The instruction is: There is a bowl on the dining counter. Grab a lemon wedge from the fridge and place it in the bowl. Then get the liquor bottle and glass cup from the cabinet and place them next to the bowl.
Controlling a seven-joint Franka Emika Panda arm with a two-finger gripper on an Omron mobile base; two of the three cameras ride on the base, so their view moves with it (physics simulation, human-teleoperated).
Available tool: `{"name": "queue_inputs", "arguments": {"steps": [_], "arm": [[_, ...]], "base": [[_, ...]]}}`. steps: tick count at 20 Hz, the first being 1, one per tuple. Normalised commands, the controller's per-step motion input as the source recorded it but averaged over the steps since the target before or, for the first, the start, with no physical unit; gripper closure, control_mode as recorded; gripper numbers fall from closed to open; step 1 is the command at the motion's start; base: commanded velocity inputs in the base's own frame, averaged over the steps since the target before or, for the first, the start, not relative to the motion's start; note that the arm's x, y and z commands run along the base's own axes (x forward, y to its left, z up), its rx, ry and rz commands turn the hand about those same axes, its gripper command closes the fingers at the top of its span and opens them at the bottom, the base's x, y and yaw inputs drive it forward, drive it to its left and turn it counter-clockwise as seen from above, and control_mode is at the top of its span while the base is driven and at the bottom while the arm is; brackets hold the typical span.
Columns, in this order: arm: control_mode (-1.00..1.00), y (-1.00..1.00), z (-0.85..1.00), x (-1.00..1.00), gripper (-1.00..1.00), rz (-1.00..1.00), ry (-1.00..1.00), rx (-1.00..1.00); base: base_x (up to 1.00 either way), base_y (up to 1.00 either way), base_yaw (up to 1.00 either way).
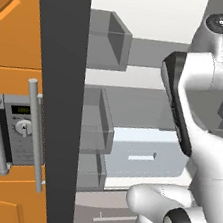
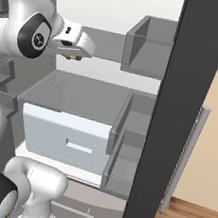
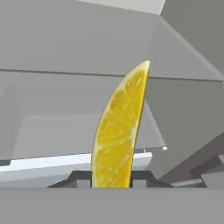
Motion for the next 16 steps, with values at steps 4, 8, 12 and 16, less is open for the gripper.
{"name": "queue_inputs", "arguments": {"steps": [4,8,12,16], "arm": [[-1.00,0.00,0.05,-0.70,1.00,0.00,-0.10,0.00],[-1.00,0.00,0.01,-0.33,1.00,0.00,-0.02,0.00],[1.00,0.03,0.00,0.00,1.00,0.00,0.00,0.00],[1.00,0.00,0.00,0.00,1.00,0.00,0.00,0.00]], "base": [[0.00,0.00,0.00],[0.00,0.00,0.00],[-0.04,0.07,0.00],[-0.41,0.18,0.00]]}}
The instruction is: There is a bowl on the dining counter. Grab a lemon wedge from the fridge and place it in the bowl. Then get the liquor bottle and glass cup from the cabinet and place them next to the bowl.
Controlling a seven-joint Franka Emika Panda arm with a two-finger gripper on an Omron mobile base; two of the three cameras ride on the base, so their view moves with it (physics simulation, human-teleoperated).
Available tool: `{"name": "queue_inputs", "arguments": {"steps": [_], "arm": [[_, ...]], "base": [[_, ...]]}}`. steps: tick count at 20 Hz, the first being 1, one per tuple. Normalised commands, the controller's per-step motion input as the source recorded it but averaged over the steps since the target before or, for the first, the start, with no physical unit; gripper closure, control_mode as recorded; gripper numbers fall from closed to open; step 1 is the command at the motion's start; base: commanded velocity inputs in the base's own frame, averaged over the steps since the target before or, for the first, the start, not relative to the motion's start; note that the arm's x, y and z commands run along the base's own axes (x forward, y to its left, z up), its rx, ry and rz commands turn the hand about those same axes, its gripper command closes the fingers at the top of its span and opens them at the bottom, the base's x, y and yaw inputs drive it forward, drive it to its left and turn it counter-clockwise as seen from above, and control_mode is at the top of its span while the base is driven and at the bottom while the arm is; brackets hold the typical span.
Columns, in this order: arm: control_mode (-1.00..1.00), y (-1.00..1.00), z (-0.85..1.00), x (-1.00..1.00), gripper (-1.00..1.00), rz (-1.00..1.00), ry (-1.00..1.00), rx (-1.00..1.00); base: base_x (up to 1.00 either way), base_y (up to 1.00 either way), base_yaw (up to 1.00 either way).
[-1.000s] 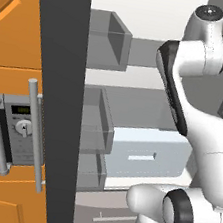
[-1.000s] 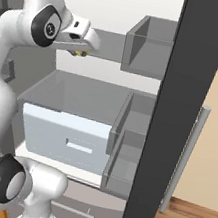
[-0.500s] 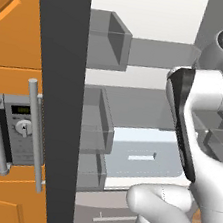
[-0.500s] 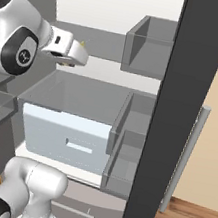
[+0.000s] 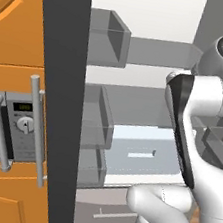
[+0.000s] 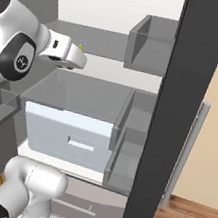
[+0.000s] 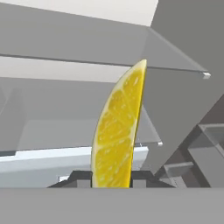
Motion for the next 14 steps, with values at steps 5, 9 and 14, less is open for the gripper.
{"name": "queue_inputs", "arguments": {"steps": [5,9,14], "arm": [[1.00,0.00,0.00,0.00,1.00,0.00,0.00,0.00],[1.00,0.00,0.00,0.00,1.00,0.00,0.00,0.00],[1.00,0.00,0.00,0.00,1.00,0.00,0.00,0.00]], "base": [[-0.64,0.17,-0.09],[-0.61,0.22,-0.22],[-0.45,0.32,-0.36]]}}
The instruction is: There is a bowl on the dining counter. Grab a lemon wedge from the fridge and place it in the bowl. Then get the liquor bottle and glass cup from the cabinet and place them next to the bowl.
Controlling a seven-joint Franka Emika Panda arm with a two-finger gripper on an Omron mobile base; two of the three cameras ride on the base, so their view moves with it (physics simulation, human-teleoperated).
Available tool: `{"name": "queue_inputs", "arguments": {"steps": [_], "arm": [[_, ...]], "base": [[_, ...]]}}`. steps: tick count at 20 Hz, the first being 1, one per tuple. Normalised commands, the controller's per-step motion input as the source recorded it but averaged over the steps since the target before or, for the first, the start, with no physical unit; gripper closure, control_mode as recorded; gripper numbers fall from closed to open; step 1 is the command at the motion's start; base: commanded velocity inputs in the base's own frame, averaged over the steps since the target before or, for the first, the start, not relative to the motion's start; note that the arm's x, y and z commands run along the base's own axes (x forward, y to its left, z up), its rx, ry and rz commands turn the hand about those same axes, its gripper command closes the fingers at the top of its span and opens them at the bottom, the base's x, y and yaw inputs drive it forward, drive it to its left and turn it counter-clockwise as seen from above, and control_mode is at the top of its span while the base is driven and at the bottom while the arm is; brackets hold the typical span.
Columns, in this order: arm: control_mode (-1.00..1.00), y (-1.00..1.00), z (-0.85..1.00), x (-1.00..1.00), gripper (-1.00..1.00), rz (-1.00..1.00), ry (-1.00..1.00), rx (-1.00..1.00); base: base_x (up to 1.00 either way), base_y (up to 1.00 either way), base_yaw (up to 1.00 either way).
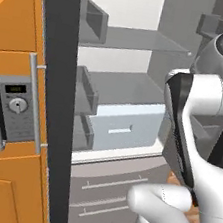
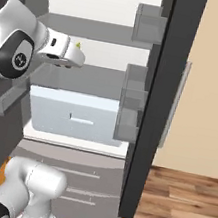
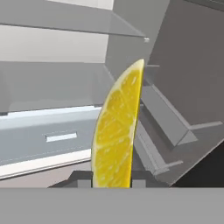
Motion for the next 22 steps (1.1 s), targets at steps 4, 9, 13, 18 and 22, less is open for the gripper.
{"name": "queue_inputs", "arguments": {"steps": [4,9,13,18,22], "arm": [[1.00,0.00,0.00,0.00,1.00,0.00,0.00,0.00],[1.00,0.00,0.00,0.00,1.00,0.00,0.00,0.00],[1.00,0.00,0.00,0.00,1.00,0.00,0.00,0.00],[1.00,0.00,0.00,0.00,1.00,0.00,0.00,0.00],[1.00,0.00,0.00,0.00,1.00,0.00,0.00,0.00]], "base": [[-0.47,0.41,-0.47],[-0.53,0.35,-0.55],[-0.45,0.21,-0.63],[-0.33,0.10,-0.68],[-0.37,0.04,-0.69]]}}
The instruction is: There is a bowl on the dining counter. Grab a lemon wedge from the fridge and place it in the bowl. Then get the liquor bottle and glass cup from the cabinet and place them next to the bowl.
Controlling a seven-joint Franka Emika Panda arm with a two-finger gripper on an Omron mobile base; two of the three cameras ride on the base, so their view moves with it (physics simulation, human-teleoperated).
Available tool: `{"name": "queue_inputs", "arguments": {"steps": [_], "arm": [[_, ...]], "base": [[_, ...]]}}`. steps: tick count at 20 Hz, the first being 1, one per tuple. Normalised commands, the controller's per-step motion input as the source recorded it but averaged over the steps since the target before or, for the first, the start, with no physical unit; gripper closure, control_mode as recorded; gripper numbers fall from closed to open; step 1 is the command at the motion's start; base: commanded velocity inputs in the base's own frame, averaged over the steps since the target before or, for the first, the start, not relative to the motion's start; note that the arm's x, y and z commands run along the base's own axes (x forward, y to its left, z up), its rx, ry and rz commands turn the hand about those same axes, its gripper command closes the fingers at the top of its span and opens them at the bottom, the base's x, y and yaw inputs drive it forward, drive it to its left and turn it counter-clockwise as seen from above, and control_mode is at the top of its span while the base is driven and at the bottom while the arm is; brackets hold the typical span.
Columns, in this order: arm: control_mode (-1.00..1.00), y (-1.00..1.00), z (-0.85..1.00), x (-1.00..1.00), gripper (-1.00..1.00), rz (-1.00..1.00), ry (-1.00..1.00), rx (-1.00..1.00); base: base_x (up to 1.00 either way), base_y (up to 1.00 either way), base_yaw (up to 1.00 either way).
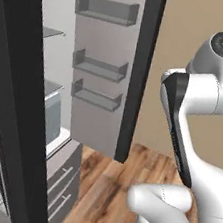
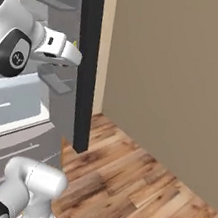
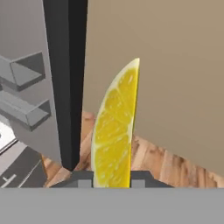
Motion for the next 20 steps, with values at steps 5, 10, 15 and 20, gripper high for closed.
{"name": "queue_inputs", "arguments": {"steps": [5,10,15,20], "arm": [[1.00,0.00,0.00,0.00,1.00,0.00,0.00,0.00],[1.00,0.00,0.00,0.00,1.00,0.00,0.00,0.00],[1.00,0.00,0.00,0.00,1.00,0.00,0.00,0.00],[1.00,0.00,0.00,0.00,1.00,0.00,0.00,0.00]], "base": [[-0.38,0.02,-0.69],[-0.29,0.00,-0.70],[-0.12,0.00,-0.71],[0.00,0.00,-0.71]]}}
